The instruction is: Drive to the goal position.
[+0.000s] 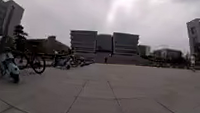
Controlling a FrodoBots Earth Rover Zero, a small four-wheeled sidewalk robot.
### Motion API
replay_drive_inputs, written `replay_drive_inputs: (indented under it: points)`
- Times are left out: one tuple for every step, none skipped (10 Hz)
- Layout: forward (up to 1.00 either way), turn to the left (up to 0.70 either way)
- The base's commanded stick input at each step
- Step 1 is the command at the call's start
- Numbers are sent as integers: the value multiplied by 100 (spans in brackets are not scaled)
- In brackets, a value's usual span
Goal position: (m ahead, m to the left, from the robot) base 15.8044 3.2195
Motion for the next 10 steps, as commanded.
replay_drive_inputs:
  points:
    - [70, 0]
    - [70, 0]
    - [70, 0]
    - [70, 0]
    - [70, 0]
    - [70, 0]
    - [70, 0]
    - [70, 0]
    - [70, 0]
    - [70, 0]
